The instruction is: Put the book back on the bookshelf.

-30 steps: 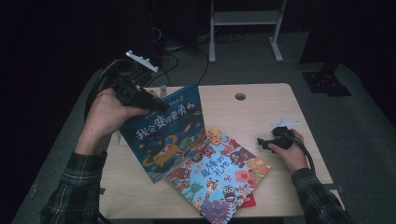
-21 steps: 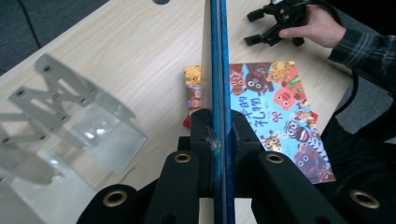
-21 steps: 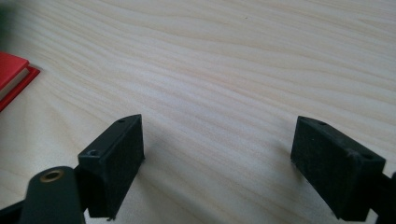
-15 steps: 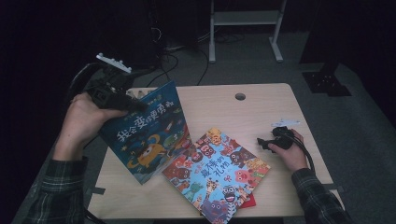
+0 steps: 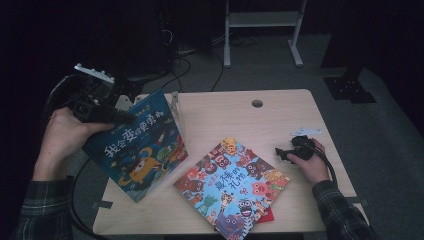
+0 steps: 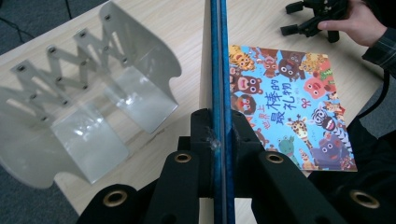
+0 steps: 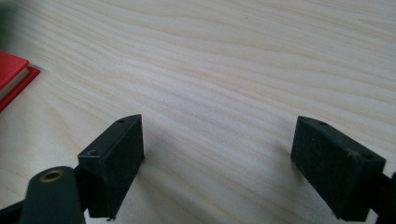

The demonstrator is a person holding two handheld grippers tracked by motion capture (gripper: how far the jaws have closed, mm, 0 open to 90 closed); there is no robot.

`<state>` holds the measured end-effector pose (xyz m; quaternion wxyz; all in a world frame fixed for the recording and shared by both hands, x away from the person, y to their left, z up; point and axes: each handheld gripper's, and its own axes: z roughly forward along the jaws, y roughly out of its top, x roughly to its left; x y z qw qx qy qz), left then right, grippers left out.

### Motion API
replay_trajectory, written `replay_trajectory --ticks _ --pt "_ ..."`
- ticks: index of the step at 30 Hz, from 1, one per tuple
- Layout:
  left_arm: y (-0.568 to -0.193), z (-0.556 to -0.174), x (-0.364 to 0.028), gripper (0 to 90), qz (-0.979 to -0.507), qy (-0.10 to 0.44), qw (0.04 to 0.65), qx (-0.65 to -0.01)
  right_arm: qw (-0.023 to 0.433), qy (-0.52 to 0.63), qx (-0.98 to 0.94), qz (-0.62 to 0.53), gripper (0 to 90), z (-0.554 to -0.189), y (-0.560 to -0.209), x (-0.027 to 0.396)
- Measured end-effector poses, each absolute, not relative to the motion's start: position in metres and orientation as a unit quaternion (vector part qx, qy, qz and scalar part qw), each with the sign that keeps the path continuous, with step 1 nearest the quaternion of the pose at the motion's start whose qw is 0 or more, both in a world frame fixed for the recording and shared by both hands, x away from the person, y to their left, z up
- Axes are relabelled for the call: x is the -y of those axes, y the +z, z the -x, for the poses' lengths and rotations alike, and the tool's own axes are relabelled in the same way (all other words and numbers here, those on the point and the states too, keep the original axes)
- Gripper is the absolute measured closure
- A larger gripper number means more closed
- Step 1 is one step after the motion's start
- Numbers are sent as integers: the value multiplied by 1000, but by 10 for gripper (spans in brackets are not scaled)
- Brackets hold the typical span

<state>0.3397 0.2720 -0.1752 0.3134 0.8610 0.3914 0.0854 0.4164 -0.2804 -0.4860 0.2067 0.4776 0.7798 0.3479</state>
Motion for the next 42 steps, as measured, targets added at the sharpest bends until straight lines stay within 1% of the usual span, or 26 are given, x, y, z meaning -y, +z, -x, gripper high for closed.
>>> replay_trajectory --ticks 10,23,34,42 --pt "-184 -335 -305 827 -841 100 302 -437 207 348 -780 -478 160 -416 -486 280" --pt "-194 -340 -341 827 -808 101 303 -494 207 348 -779 -478 160 -416 -486 280" --pt "-197 -343 -357 827 -790 116 295 -525 207 348 -779 -478 160 -416 -486 280" --pt "-198 -354 -367 827 -767 124 301 -553 207 348 -779 -478 160 -416 -486 280"
